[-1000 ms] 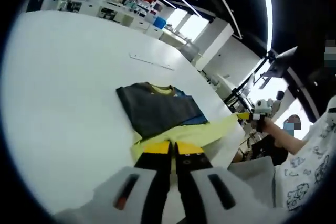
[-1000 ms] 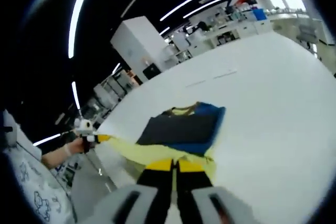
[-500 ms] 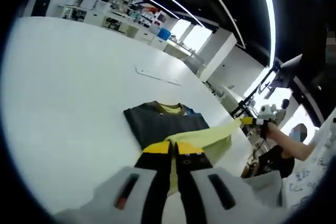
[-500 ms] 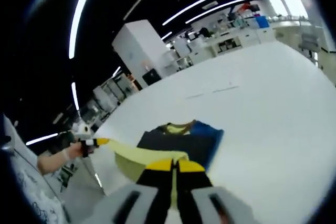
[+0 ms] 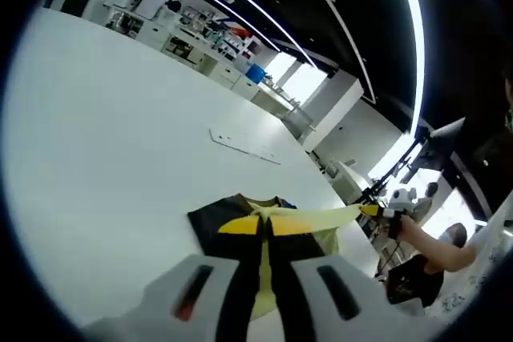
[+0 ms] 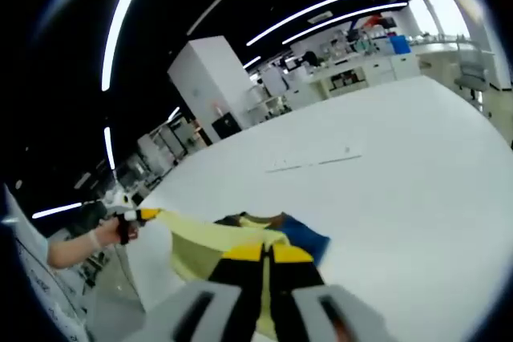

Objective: Fold the garment on the visible template until the final outline fits inside the template.

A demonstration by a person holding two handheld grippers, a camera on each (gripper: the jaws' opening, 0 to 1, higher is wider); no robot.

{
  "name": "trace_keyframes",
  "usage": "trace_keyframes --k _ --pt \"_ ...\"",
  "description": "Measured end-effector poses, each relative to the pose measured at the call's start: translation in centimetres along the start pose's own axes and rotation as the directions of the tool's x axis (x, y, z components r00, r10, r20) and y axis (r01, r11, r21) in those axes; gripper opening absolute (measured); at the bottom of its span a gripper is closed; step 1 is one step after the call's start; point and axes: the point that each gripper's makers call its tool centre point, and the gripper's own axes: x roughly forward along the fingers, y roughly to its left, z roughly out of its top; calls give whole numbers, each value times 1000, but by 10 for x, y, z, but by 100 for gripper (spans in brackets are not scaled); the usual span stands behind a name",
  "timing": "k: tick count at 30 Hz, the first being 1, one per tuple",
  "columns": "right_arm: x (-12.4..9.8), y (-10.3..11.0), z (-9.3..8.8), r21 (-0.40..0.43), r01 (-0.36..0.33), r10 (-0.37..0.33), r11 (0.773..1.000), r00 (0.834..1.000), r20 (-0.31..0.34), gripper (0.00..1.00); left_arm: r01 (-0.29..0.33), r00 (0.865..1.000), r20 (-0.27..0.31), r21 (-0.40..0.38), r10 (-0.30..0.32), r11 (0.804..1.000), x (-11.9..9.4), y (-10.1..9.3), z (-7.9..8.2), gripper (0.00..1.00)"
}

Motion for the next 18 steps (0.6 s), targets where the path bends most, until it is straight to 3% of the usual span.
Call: trace_keyframes --k 18 --pt "36 -20 9 17 31 -31 999 1000 -1 0 -65 998 -19 -9 65 998 31 42 10 0"
